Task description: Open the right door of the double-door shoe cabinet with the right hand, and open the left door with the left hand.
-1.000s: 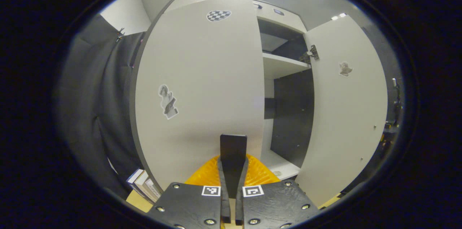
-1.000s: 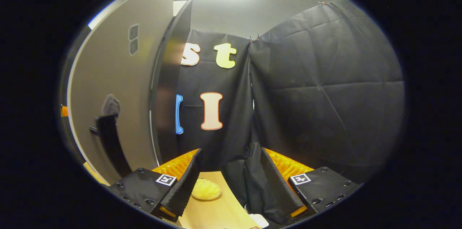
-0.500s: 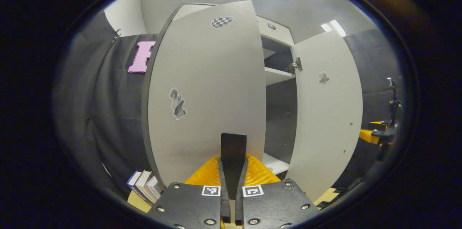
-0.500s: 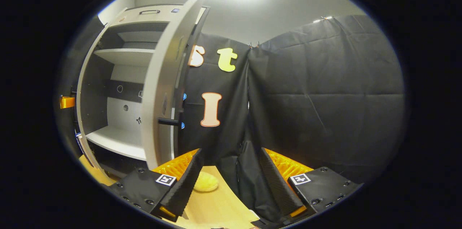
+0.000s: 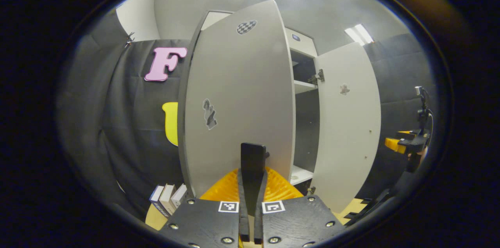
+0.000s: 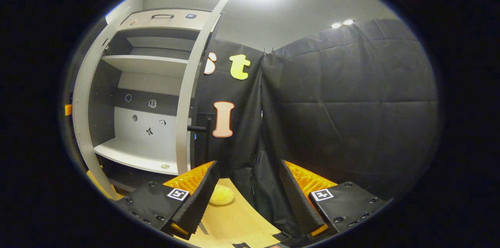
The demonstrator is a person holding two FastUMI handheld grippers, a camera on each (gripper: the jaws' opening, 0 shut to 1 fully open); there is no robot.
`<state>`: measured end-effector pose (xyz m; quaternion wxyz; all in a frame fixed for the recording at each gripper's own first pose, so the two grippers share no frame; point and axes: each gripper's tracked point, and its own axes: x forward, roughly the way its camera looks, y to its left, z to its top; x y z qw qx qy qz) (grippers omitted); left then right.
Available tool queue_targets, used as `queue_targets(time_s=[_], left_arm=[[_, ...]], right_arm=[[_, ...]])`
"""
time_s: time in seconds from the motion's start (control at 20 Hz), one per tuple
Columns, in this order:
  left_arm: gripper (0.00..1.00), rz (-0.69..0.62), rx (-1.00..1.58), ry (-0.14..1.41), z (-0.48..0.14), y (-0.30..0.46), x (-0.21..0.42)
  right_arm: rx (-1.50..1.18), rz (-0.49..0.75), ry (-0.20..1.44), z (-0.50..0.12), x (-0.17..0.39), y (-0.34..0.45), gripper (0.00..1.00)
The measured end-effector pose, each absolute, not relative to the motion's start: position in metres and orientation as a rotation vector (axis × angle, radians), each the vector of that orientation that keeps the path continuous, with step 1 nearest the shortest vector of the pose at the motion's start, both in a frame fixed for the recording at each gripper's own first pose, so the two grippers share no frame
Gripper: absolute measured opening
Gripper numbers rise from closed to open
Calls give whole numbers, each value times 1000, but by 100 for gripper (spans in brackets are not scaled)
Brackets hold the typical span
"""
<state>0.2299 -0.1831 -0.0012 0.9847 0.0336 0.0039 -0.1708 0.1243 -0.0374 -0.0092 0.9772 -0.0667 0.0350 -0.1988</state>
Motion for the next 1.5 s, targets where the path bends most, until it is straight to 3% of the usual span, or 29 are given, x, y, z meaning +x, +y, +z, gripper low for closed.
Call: queue_targets(time_s=[0.55, 1.05, 1.15, 1.5], left_arm=[[6, -227, 110, -33, 13, -164, 230], [1, -50, 29, 7, 1, -60, 228], [1, -105, -49, 2, 1, -78, 229], [1, 3, 75, 64, -12, -68, 226]], right_arm=[[-52, -388, 72, -9, 133, -28, 97], [-12, -336, 80, -8, 142, -5, 97], [-9, -327, 96, -10, 138, -2, 98], [-47, -244, 81, 9, 133, 19, 97]])
